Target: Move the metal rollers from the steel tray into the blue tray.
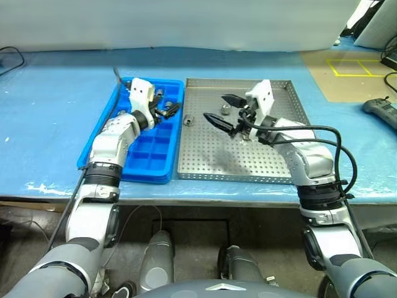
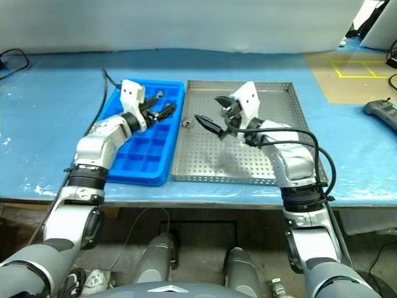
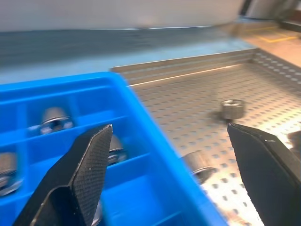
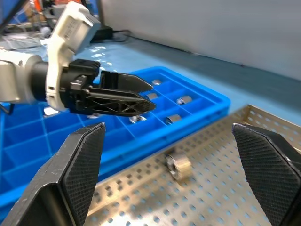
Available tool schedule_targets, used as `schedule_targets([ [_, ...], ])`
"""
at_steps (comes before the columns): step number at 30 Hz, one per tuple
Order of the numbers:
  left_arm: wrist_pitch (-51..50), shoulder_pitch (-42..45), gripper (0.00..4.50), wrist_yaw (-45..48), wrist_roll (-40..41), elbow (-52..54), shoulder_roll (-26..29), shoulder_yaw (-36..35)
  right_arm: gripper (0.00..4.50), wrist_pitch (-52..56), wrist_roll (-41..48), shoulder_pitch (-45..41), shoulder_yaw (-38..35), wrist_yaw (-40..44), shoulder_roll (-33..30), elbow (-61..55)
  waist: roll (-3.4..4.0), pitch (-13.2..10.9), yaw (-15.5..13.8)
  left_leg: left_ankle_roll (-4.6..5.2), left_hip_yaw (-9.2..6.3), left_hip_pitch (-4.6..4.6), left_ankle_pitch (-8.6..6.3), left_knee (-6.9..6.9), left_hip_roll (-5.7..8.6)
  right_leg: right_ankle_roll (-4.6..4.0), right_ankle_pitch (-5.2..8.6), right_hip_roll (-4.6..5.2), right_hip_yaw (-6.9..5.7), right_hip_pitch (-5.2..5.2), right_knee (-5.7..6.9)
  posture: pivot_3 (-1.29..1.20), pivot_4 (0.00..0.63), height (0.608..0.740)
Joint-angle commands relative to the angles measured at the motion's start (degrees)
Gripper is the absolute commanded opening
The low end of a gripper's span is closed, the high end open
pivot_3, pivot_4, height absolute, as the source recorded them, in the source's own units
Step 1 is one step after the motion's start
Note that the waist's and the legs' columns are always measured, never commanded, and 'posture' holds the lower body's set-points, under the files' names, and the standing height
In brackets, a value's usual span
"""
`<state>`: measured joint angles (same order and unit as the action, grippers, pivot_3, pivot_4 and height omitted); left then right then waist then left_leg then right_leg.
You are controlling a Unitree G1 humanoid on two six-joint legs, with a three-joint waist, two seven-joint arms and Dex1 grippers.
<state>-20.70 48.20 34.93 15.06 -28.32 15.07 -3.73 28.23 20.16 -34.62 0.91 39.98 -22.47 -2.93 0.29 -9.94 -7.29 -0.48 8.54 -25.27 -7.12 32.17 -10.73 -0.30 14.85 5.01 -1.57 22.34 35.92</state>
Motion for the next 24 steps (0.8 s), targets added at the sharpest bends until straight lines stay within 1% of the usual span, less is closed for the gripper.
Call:
schedule_targets([
  [1, 5.48, 6.67, 4.14, 4.19, -2.37, -6.66, -1.52, 3.33, 4.5, 0.24, 0.36, 1.81, -1.27, -1.42, -0.68, -5.03, 0.0, 0.0, 0.44, 0.03, 0.02, 0.0, -0.01, 0.01, 0.0, -0.03, -0.02, 0.0, 0.03, 0.01, 0.0, -0.12, 0.15, 0.74],
  [4, 9.25, 14.16, 4.14, 5.56, -7.85, -16.96, -1.86, 7.53, 4.5, 1.01, 0.43, 3.51, -0.97, -2.73, -0.56, -7.3, 0.0, 0.0, 1.34, 0.14, 0.03, 0.01, -0.03, 0.05, 0.0, -0.03, -0.02, 0.0, 0.05, 0.02, 0.0, -0.15, 0.15, 0.74],
  [6, 8.91, 19.88, 4.14, 6.03, -9.4, -23.2, -2.1, 8.28, 4.5, 1.58, 0.62, 4.29, -0.98, -3.56, -0.38, -8.59, 0.0, 0.0, 1.93, 0.19, 0.03, 0.01, -0.04, 0.07, 0.01, -0.03, -0.03, 0.0, 0.07, 0.02, 0.01, -0.17, 0.15, 0.74],
  [7, 8.5, 22.71, 4.14, 7.79, -10.29, -25.54, -1.93, 9.16, 4.5, 1.88, 0.75, 4.77, -1.04, -4.01, -0.26, -9.29, 0.0, 0.0, 2.22, 0.2, 0.04, 0.02, -0.05, 0.06, 0.02, -0.02, -0.04, 0.0, 0.09, 0.01, -0.01, -0.18, 0.15, 0.74],
  [9, 8.37, 26.6, 4.14, 12.17, -13.05, -28.78, -1.27, 11.91, 4.5, 2.31, 0.8, 5.69, -1.01, -4.69, -0.18, -10.38, 0.0, 0.0, 2.76, 0.24, 0.06, 0.03, -0.07, 0.06, 0.03, -0.02, -0.04, 0.01, 0.12, 0.02, -0.03, -0.19, 0.15, 0.74],
  [10, 10.04, 27.98, 4.14, 15.66, -14.8, -29.65, -0.66, 13.9, 4.5, 2.53, 0.8, 6.09, -1.01, -5.02, -0.15, -10.78, 0.0, 0.0, 2.94, 0.25, 0.07, 0.05, -0.08, 0.04, 0.04, -0.02, -0.04, 0.02, 0.13, 0.01, -0.03, -0.19, 0.15, 0.74],
  [12, 16.32, 30.05, 4.14, 23.21, -17.92, -30.87, 1.03, 17.4, 4.5, 2.9, 0.95, 6.68, -1.02, -5.42, -0.13, -11.45, 0.0, 0.0, 3.28, 0.31, 0.09, 0.06, -0.1, 0.02, 0.03, -0.04, -0.03, 0.02, 0.13, 0.01, -0.06, -0.19, 0.15, 0.74],
  [14, 20.21, 32.29, 4.14, 28.09, -21.01, -33.59, 2.36, 20.11, 4.5, 3.05, 1.03, 6.98, -0.97, -5.56, -0.16, -11.69, 0.0, -0.01, 3.49, 0.51, 0.13, 0.06, -0.02, 0.01, 0.03, -0.05, -0.03, 0.02, 0.14, 0.01, -0.09, -0.18, 0.15, 0.74],
  [17, 22.57, 35.48, 4.14, 36.58, -26.49, -39.5, 4.07, 24.83, 4.5, 2.81, 0.78, 7.13, -0.6, -5.52, 0.0, -11.06, 0.0, -0.01, 3.48, 0.54, 0.14, 0.05, -0.03, 0.0, 0.0, -0.15, 0.02, 0.02, 0.12, 0.01, -0.09, -0.17, 0.15, 0.74],
  [18, 21.58, 36.5, 4.14, 38.01, -28.15, -41.56, 4.0, 26.01, 4.5, 2.71, 0.74, 7.1, -0.31, -5.47, 0.25, -10.84, 0.0, -0.01, 3.45, 0.54, 0.15, 0.06, -0.03, 0.01, 0.02, -0.2, 0.05, 0.03, 0.13, 0.01, -0.08, -0.16, 0.15, 0.74],
  [21, 20.48, 38.25, 4.14, 38.16, -33.07, -45.63, 2.94, 29.07, 4.5, 2.3, 0.34, 6.85, 0.95, -5.51, 1.34, -10.28, 0.0, -0.01, 3.31, 0.56, 0.17, 0.06, -0.04, 0.02, 0.02, -0.32, 0.09, 0.07, 0.12, -0.01, -0.07, -0.16, 0.15, 0.74],
  [24, 20.43, 39.84, 4.14, 33.86, -36.35, -47.28, 1.3, 30.34, 4.5, 2.02, -0.21, 6.77, 2.13, -6.02, 2.69, -10.07, 0.0, -0.01, 3.03, 0.67, 0.17, 0.05, -0.05, 0.05, 0.02, -0.34, 0.09, 0.13, 0.05, -0.06, -0.09, -0.17, 0.15, 0.74],
])
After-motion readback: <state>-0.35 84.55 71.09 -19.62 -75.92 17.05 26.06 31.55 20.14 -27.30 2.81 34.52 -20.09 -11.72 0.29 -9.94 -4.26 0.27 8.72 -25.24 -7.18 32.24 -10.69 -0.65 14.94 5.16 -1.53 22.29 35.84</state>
